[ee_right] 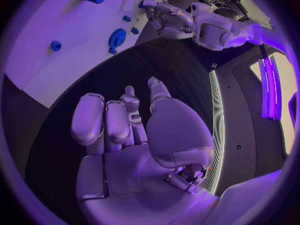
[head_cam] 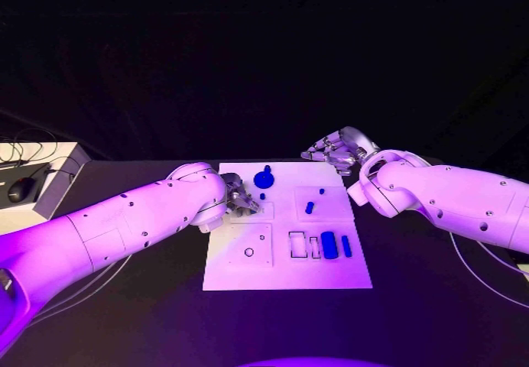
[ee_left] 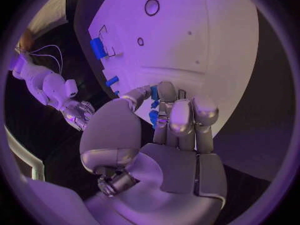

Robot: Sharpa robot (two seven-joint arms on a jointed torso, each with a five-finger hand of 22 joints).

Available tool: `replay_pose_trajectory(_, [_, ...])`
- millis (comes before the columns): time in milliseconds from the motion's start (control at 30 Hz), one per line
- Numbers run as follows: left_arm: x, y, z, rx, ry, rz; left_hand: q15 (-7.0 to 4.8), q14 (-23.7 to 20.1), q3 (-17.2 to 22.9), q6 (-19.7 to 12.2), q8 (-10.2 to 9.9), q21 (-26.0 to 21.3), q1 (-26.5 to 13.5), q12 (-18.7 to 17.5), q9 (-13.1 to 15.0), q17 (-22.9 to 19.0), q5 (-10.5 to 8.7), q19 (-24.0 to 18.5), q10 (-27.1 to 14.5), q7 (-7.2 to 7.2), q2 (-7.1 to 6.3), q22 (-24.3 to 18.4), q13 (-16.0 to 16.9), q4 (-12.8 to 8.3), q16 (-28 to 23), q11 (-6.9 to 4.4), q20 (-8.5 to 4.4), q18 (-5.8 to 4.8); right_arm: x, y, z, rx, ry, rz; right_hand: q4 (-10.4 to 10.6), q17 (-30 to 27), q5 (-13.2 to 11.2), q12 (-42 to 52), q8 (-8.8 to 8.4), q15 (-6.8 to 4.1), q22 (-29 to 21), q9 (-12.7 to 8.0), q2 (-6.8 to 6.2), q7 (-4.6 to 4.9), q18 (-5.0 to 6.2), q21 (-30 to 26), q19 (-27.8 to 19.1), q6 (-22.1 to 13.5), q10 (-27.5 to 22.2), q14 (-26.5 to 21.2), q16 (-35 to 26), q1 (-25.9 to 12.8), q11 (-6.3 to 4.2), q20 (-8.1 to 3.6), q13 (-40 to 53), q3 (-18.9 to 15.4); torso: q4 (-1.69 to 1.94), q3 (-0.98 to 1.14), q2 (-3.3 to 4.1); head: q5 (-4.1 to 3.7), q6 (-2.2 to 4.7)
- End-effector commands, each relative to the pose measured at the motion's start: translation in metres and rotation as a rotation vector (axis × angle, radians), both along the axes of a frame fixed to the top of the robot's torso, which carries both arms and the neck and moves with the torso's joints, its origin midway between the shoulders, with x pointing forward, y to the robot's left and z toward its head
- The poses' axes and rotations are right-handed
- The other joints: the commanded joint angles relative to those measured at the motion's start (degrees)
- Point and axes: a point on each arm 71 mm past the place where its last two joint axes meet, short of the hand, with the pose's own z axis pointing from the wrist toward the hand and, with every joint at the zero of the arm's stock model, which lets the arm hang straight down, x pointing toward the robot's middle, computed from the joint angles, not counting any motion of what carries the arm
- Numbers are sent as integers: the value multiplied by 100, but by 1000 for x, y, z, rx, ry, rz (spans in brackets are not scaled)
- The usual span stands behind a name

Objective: Assemble the parts on the task board

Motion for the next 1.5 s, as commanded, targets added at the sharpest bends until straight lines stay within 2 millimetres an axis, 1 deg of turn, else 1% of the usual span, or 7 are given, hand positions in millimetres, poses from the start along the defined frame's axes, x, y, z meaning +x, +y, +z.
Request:
replay_pose_trajectory(33, [-2,-4,-3,-2,18,-17,-23,22,409,51,-17,-16,240,23,-5,12,-58,47,61,-10,392,15,-25,-447,27,-19,-16,-118,0,2,0,-4,-2,18,-32,-7,32,-32,-34,-13,826,-9,0,10,21,-29,255,40,2,0,-14,-42,4,-22,-2,2,4,-2,1,-5,4])
replay_pose_trajectory(300, [-2,-5,-3,-2,18,-17,-24,21,348,39,-18,-26,232,52,30,4,-96,53,41,-9,473,35,-49,-378,22,-12,-21,-123,0,2,0,-4,-2,18,-36,-7,45,-30,-33,-13,827,-9,3,10,21,-27,255,43,4,-1,-15,-41,4,-22,0,3,4,-4,6,-15,9])
replay_pose_trajectory(633, [-1,-2,-4,9,27,-17,-20,20,234,25,-21,-38,272,84,52,-21,-103,51,20,-15,325,48,-61,-416,6,-12,-12,-120,0,1,0,-5,-1,19,-36,-7,45,-30,-33,-13,827,-9,3,10,21,-27,255,43,4,-1,-15,-41,4,-22,0,3,5,-9,8,-27,-6])
replay_pose_trajectory(833, [-1,-1,-5,18,35,-17,-36,15,-805,83,-65,-66,352,141,-1,-44,-109,56,-14,-66,224,65,-87,-135,-2,-32,-32,-130,0,1,0,-4,-2,18,-33,-12,48,-30,-33,-13,825,-13,5,9,21,-35,254,44,4,-2,-19,-57,4,-23,1,-5,2,-6,4,-33,-15])
replay_pose_trajectory(900, [0,0,-5,19,35,-16,-47,17,-1188,87,-65,-70,469,176,-10,-48,-102,66,-49,-62,280,78,-68,-15,2,-39,-45,-138,0,1,0,-4,-2,18,-12,-11,12,-30,-33,-14,824,-13,15,8,22,-39,254,44,5,-1,-19,-84,4,-23,1,-13,3,-7,5,-33,-16])
replay_pose_trajectory(1300, [1,3,-4,16,25,-5,-45,11,-1835,108,-17,-119,654,191,-30,-66,-115,75,-68,-79,263,118,-15,309,0,-33,-51,-143,-1,0,0,-3,-3,17,-11,-11,11,-30,-33,-14,824,-13,15,8,22,-40,254,44,5,-1,-18,-85,4,-23,1,-13,1,-6,3,-44,-23])
replay_pose_trajectory(1500, [1,5,-4,14,21,-2,-40,11,-2753,118,39,-137,669,196,14,-60,-123,87,-61,-77,497,156,-1,415,11,-30,-50,-145,-1,0,0,-3,-4,16,0,-14,20,-32,-32,-14,825,-12,16,7,21,-39,255,41,5,-2,-22,-84,3,-23,0,-18,-3,-7,7,-51,-34])
